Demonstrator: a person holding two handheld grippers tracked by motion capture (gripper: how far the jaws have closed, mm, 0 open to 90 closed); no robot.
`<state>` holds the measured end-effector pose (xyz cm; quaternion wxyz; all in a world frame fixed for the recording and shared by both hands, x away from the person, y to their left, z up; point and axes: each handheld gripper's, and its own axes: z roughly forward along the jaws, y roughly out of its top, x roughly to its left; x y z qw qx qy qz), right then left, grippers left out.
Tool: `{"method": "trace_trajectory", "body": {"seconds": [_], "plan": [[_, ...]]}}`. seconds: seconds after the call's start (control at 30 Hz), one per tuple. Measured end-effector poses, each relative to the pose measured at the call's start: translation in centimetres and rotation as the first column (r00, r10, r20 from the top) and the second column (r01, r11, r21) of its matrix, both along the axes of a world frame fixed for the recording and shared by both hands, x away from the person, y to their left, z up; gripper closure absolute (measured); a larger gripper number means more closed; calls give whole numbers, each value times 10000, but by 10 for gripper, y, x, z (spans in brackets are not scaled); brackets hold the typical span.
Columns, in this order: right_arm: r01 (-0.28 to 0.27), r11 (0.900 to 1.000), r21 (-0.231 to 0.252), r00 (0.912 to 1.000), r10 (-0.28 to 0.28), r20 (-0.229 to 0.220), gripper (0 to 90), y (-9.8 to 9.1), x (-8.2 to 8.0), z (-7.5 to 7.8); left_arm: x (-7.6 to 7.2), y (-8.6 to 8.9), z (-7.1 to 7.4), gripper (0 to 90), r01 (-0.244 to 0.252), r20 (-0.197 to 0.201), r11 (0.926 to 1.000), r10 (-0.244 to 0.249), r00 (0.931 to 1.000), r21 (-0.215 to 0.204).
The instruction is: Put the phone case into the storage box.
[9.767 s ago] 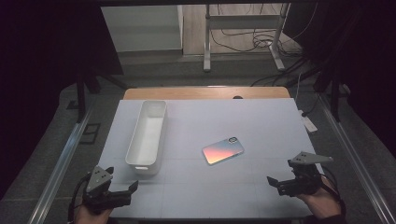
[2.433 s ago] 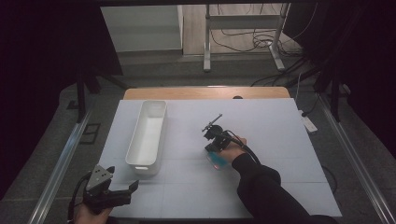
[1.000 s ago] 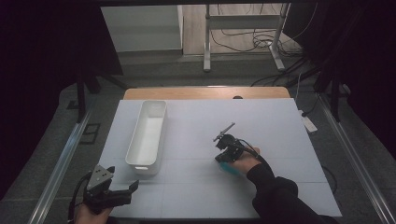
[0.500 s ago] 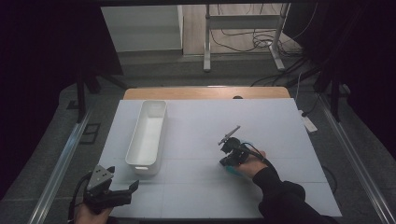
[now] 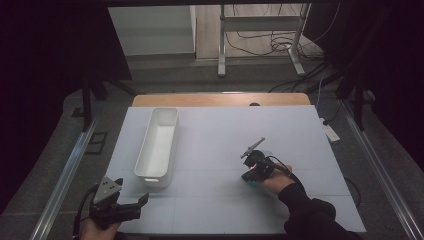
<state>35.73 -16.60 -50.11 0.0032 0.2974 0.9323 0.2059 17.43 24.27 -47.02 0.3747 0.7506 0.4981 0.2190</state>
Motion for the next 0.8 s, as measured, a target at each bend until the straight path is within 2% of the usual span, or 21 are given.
{"method": "trace_trajectory", "body": {"seconds": [0.8], "plan": [[750, 9971, -151, 9971, -749, 112, 893, -42, -4, 3, 1, 0, 0, 41, -17, -35, 10000, 17, 10000, 21]]}}
